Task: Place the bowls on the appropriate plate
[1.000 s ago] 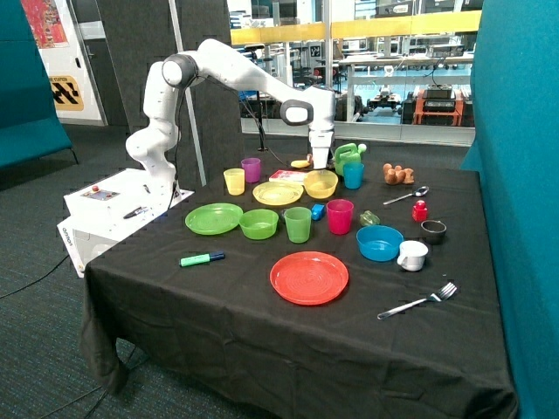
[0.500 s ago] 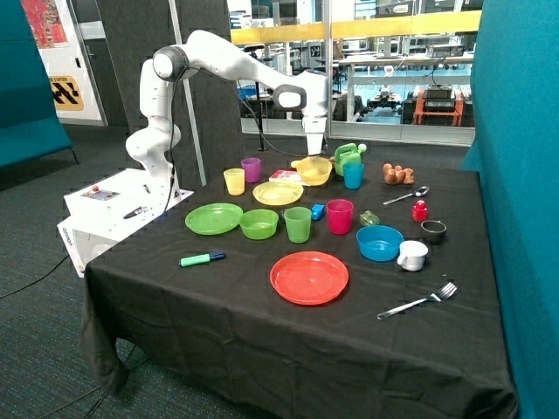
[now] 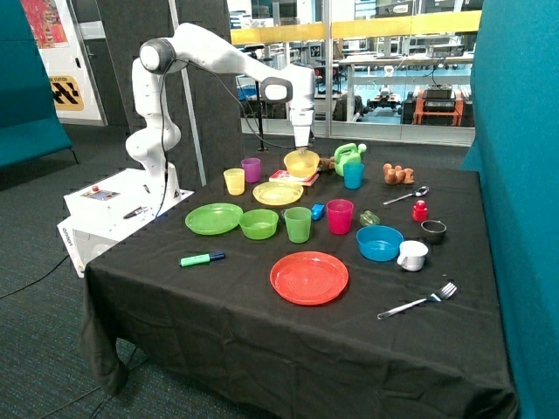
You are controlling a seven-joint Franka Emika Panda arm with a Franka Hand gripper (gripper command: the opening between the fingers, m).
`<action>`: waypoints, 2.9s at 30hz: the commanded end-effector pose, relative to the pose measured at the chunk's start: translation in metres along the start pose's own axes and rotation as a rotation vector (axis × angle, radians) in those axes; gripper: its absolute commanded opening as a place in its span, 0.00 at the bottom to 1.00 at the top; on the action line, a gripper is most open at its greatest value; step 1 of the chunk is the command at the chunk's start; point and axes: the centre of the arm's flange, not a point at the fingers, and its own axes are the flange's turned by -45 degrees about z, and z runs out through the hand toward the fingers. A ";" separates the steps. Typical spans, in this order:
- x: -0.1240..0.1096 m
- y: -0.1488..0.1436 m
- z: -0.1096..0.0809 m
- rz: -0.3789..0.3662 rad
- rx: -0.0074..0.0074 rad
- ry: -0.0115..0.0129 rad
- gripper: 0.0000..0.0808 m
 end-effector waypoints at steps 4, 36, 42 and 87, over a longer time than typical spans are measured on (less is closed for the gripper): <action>-0.043 -0.016 0.003 -0.026 0.0012 0.0107 0.00; -0.085 -0.023 0.058 -0.001 0.0014 0.0107 0.00; -0.088 -0.021 0.078 0.029 0.0015 0.0106 0.00; -0.073 -0.030 0.088 0.002 0.0014 0.0107 0.50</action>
